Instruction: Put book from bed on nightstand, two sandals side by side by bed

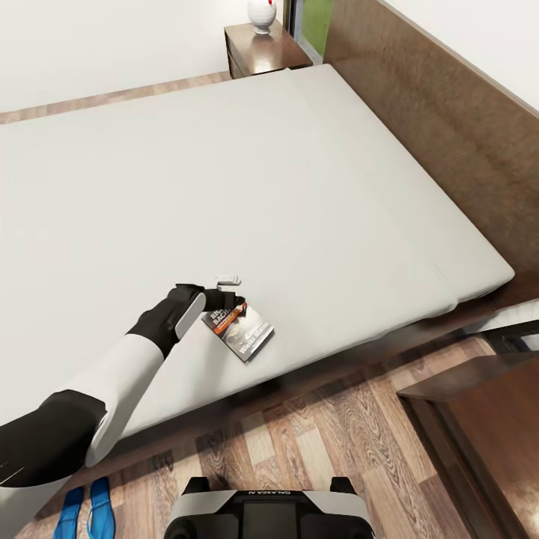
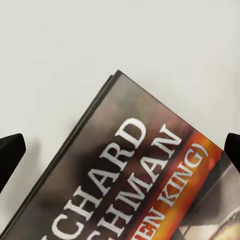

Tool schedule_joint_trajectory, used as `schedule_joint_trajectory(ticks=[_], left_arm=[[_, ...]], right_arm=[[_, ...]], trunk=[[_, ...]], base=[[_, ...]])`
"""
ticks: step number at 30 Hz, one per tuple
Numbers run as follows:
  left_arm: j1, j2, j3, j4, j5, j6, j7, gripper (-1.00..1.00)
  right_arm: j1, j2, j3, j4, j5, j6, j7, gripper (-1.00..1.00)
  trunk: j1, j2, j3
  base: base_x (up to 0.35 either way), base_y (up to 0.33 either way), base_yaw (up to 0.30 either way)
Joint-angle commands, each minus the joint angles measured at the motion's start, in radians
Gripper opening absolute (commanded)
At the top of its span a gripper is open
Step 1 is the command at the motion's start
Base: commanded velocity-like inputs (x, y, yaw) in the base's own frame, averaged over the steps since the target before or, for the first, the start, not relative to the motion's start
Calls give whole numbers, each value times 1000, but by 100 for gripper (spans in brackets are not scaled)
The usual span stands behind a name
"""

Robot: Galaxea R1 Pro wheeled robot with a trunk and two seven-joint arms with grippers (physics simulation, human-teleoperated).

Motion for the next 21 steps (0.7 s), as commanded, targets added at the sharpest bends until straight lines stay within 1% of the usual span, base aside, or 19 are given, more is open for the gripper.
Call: schedule_joint_trajectory(ticks=[1,21], left_arm=[[0,0,-1,-1,-2,4,-2,100],[-1,-3,7,8,3,-2,-9,100]], right_arm=[[0,0,8,-2,1,3,4,100],[0,0,8,-2,1,3,4,100]], trunk=[[0,0,0],[0,0,0]], base=[[0,0,0],[0,0,0]])
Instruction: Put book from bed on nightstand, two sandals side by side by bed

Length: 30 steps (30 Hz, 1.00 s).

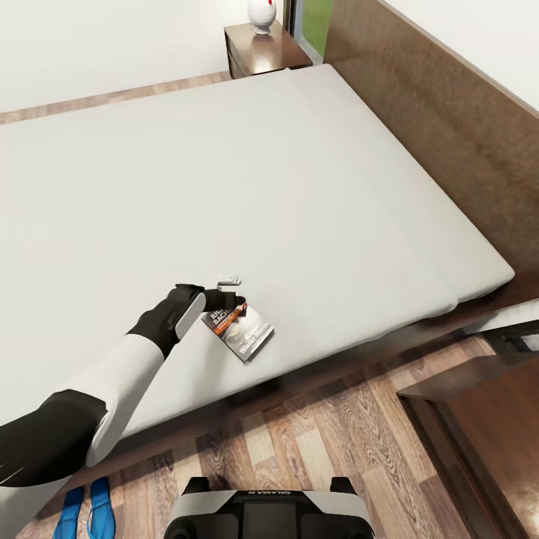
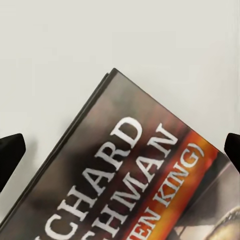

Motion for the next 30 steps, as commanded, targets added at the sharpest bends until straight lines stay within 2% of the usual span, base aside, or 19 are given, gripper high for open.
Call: schedule_joint_trajectory(ticks=[1,17,30], left_arm=[[0,0,-1,-1,-2,3,-3,100],[0,3,-1,-5,39,0,-3,100],[0,3,-1,-7,46,0,-3,100]], right_arm=[[0,0,8,-2,1,3,3,100],[0,0,8,-2,2,3,4,100],[0,0,8,-2,2,3,4,100]], trunk=[[0,0,0],[0,0,0],[0,0,0]], base=[[0,0,0],[0,0,0],[0,0,0]])
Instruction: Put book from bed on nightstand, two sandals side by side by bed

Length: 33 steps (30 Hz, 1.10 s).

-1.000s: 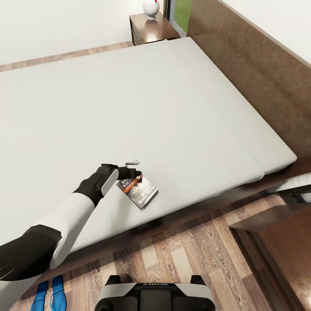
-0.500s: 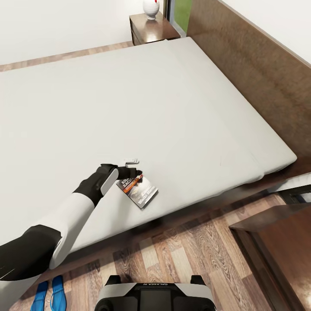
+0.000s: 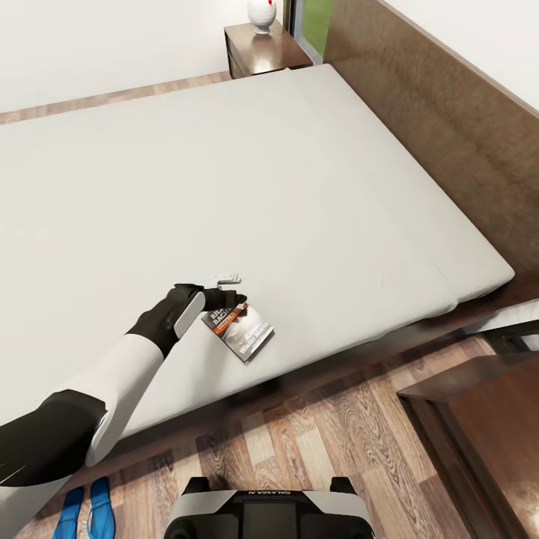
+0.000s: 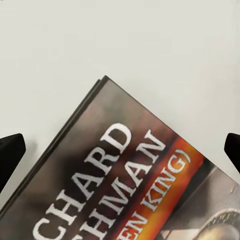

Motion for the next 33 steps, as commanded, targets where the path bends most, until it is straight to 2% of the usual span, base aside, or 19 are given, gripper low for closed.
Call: schedule_joint_trajectory(ticks=[1,13,17,22,33], left_arm=[[0,0,-1,-1,-1,4,-2,100],[0,0,3,-1,-2,0,5,100],[0,0,31,0,-3,-1,11,100],[0,-2,61,0,-4,-2,48,100],[0,-4,76,-1,-4,-3,78,100]], right_arm=[[1,0,8,-2,1,3,4,100],[1,0,8,-2,1,3,4,100],[1,0,8,-2,1,3,4,100],[1,0,8,-2,1,3,4,100],[1,0,9,-2,1,3,4,100]], trunk=[[0,0,0],[0,0,0],[0,0,0],[0,0,0],[0,0,0]], base=[[0,0,0],[0,0,0],[0,0,0],[0,0,0],[0,0,0]])
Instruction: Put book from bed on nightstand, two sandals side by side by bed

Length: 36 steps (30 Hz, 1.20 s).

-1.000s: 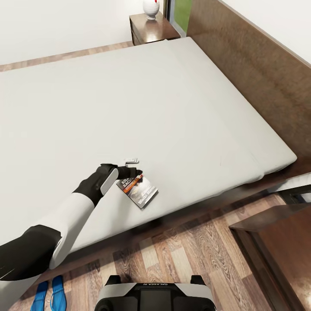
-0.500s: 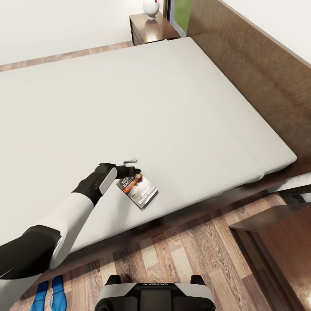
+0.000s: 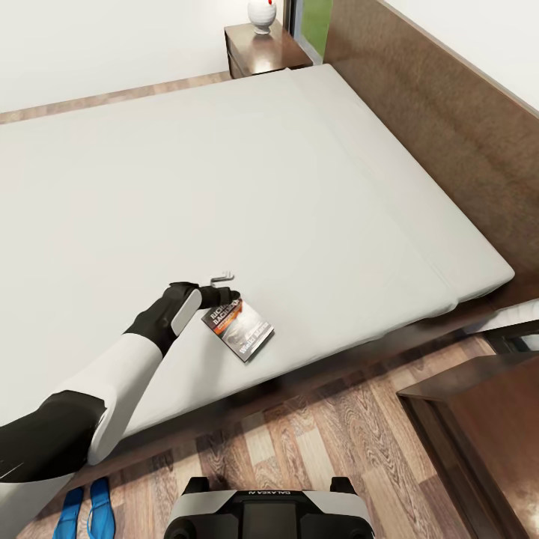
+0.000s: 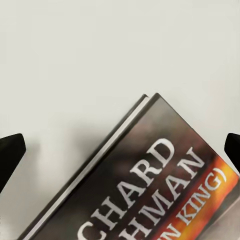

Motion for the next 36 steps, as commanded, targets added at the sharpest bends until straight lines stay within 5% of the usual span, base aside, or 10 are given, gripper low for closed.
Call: schedule_joint_trajectory(ticks=[1,8,36], left_arm=[[0,0,-2,-1,5,4,4,100],[0,-1,0,-2,5,1,5,100],[0,-4,0,-4,5,-21,2,100]], right_arm=[[0,0,8,-2,1,3,4,100],[0,0,8,-2,1,3,4,100],[0,0,8,-2,1,3,4,100]], trunk=[[0,0,0],[27,-49,-22],[27,-49,-22]], base=[[0,0,0],[0,0,0],[0,0,0]])
